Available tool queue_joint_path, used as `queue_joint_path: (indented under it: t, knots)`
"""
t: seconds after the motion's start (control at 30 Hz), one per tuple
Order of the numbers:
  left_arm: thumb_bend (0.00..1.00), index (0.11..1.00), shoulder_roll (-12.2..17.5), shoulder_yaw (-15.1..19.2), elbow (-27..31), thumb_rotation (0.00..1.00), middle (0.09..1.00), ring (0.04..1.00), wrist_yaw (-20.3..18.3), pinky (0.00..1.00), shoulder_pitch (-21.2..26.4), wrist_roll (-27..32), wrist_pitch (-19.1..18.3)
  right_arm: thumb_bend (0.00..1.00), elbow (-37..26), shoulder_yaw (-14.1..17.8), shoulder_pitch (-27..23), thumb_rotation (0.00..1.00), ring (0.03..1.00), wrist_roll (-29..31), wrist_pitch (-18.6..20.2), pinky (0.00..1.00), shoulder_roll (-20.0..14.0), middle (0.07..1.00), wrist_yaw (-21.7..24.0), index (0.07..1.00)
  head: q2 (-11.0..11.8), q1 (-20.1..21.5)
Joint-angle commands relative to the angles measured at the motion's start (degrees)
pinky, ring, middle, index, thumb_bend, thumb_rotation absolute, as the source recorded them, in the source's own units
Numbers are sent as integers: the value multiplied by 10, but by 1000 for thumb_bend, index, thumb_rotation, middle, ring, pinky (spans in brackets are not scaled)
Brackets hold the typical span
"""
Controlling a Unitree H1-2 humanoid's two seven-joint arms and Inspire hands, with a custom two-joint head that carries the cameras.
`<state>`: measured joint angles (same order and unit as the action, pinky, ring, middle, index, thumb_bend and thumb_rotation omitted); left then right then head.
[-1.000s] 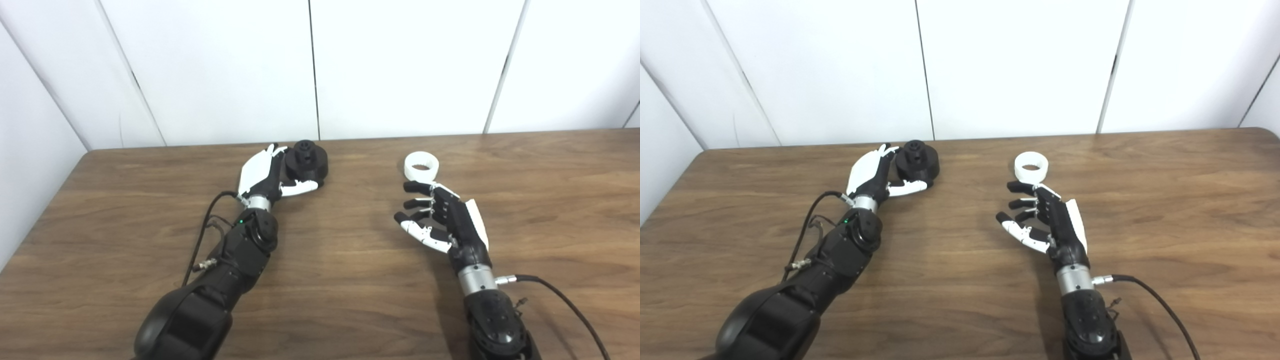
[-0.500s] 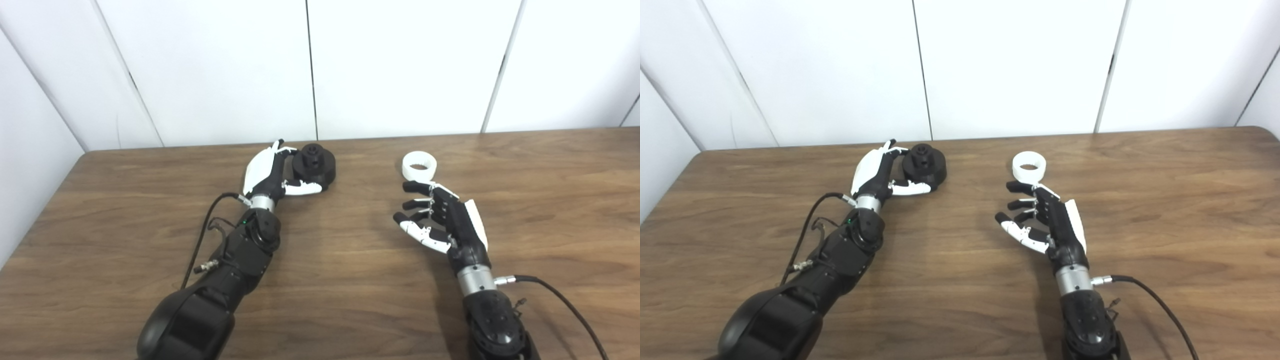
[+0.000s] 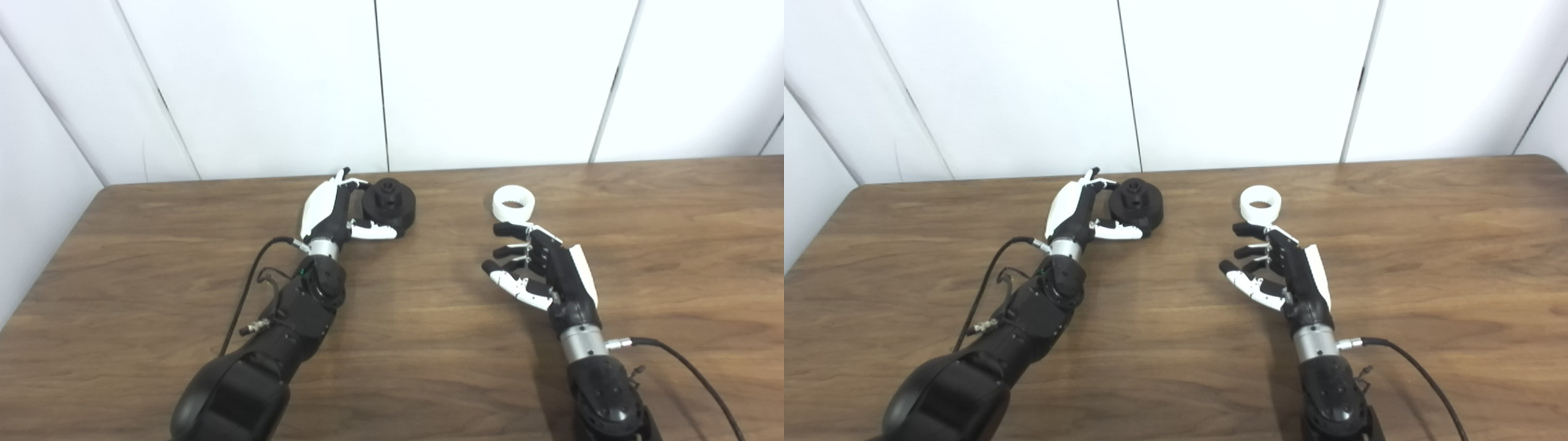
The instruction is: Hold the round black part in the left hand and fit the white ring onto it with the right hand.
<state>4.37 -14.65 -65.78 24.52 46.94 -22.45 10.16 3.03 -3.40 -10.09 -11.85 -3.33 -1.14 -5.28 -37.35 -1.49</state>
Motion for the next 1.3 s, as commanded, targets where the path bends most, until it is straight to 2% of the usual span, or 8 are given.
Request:
queue_joint_path:
  t: [0.0,0.23,0.7,0.9,1.03,1.27]
  knots:
    - [922,628,7,1,23,240,1000,1000,3,1000,20,-3,12,523,-9,1,-6,33,605,-2,-19,468,0,732,-4,679,-1,-1]
    - [937,610,6,-1,67,225,1000,1000,-7,1000,-7,-5,6,528,-7,4,-7,39,585,5,-25,436,-3,722,-1,673,0,-3]
    - [932,595,10,-11,183,198,1000,1000,-56,1000,-84,-19,-22,532,4,8,-16,26,593,9,-42,464,-9,721,0,670,-1,-9]
    - [930,605,19,-26,264,227,1000,1000,-87,1000,-131,-38,-58,540,4,9,-17,45,593,11,-40,472,-11,720,0,673,-2,-12]
    - [930,609,23,-30,312,242,1000,1000,-107,1000,-160,-43,-71,524,3,7,-17,42,589,7,-44,467,-14,725,0,671,-4,-14]
    - [943,608,35,-54,411,245,1000,1000,-135,1000,-223,-75,-87,516,-15,7,-11,56,591,4,-25,471,-13,730,0,675,-6,-14]
